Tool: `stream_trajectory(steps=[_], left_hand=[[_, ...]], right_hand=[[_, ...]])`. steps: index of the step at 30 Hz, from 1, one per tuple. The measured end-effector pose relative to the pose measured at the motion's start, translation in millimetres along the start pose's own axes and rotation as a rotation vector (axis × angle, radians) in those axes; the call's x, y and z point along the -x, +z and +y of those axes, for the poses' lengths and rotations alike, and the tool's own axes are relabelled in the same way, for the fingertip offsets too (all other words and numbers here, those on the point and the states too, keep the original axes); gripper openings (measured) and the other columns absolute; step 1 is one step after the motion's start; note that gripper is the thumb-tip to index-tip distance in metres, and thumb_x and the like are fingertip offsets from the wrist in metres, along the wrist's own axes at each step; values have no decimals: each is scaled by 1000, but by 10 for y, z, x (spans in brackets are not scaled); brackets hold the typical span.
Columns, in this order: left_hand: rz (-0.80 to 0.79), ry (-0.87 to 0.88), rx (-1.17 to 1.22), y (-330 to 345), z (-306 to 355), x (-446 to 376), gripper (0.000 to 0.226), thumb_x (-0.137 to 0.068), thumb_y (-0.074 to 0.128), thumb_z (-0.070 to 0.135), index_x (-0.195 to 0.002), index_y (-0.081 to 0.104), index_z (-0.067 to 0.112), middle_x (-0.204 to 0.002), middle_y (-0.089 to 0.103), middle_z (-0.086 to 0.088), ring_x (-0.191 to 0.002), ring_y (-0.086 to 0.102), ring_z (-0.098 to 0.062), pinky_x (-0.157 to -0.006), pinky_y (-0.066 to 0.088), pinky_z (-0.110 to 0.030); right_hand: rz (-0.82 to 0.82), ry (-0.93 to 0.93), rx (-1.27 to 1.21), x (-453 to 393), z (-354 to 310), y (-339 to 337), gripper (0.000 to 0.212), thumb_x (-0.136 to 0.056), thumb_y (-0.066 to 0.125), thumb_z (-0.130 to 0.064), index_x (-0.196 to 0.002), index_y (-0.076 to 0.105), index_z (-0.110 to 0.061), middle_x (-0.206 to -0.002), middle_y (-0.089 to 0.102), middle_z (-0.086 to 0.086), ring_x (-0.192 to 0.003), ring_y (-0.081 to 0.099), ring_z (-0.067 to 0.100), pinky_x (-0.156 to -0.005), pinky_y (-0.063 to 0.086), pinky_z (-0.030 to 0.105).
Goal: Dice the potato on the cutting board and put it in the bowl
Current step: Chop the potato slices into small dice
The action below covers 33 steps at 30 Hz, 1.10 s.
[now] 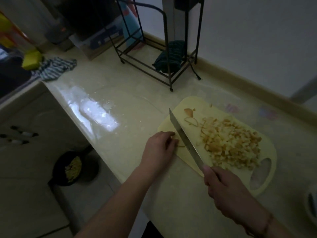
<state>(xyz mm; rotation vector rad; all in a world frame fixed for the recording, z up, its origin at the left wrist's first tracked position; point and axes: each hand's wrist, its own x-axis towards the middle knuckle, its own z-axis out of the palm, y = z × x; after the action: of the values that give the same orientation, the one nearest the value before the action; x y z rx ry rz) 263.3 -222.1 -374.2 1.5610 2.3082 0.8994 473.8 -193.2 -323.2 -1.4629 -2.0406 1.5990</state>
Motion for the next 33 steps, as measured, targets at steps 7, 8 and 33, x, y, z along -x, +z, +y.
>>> stream_trajectory(steps=[7, 8, 33], left_hand=[[43, 221, 19, -27, -162, 99, 19, -86, 63, 22, -91, 75, 8, -91, 68, -4, -82, 62, -20, -71, 52, -29], [43, 242, 5, -29, -165, 91, 18, -86, 64, 22, -91, 75, 8, -90, 68, -5, -82, 62, -22, -69, 52, -31], [-66, 345, -1, -42, -193, -46, 24, -86, 62, 26, -89, 81, 12, -91, 72, -4, -81, 66, -23, -66, 53, -29]], right_hand=[[-27, -50, 27, 35, -103, -13, 63, -82, 36, -66, -67, 46, -6, -48, 41, -3, -38, 38, 6, -38, 28, 14], [-35, -59, 41, 44, -117, -8, 64, -81, 35, -67, -67, 46, -5, -48, 41, -2, -38, 38, 6, -38, 28, 14], [-29, -157, 314, -346, -188, 176, 44, -100, 34, -45, -64, 43, -22, -61, 47, -5, -64, 47, 16, -64, 29, 30]])
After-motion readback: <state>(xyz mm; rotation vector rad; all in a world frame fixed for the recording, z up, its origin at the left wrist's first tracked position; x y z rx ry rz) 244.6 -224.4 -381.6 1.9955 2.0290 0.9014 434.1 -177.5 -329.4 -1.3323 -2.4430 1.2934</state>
